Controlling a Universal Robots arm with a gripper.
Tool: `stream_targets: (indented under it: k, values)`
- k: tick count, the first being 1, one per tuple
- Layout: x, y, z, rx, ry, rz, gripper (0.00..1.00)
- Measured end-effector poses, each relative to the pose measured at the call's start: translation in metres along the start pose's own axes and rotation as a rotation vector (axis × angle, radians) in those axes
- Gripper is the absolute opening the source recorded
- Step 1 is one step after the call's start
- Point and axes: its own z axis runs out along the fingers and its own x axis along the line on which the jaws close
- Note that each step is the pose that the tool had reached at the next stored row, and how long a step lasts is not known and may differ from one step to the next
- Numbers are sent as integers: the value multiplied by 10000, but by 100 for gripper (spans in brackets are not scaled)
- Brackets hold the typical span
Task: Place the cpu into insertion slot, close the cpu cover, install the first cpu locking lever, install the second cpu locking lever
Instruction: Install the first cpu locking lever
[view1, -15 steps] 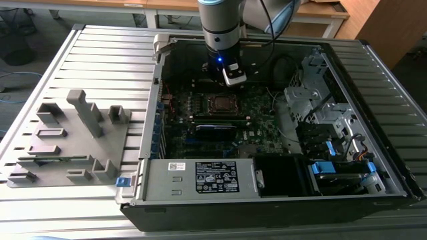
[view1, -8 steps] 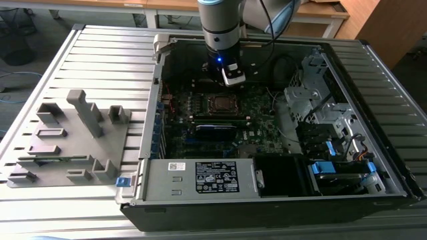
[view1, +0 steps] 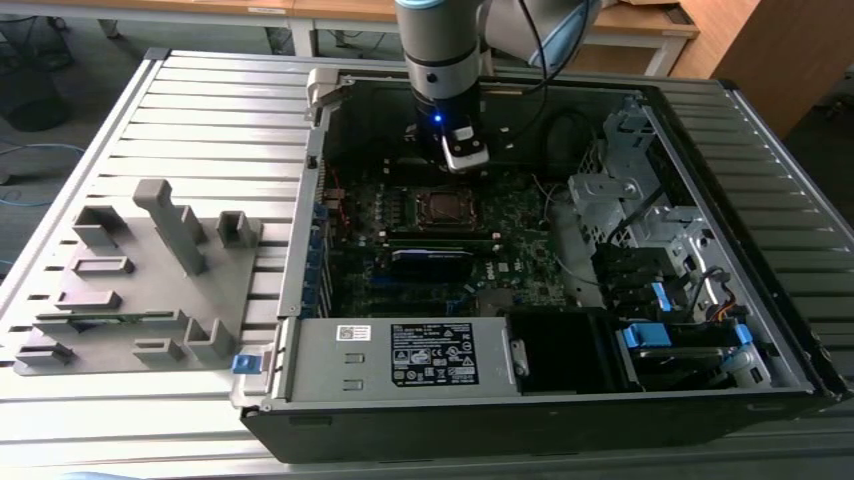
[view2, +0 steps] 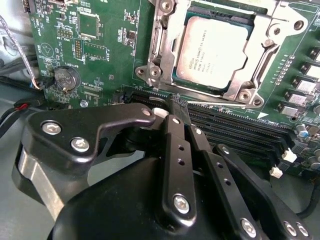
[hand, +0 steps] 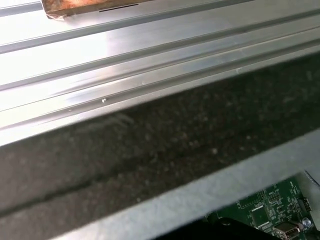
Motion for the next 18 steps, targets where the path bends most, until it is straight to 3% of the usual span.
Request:
stream_targets:
  k: [13, 18]
  values:
    - [40, 11, -5, 10, -13, 67, 10]
    - [41, 13, -4, 38, -44, 236, 10]
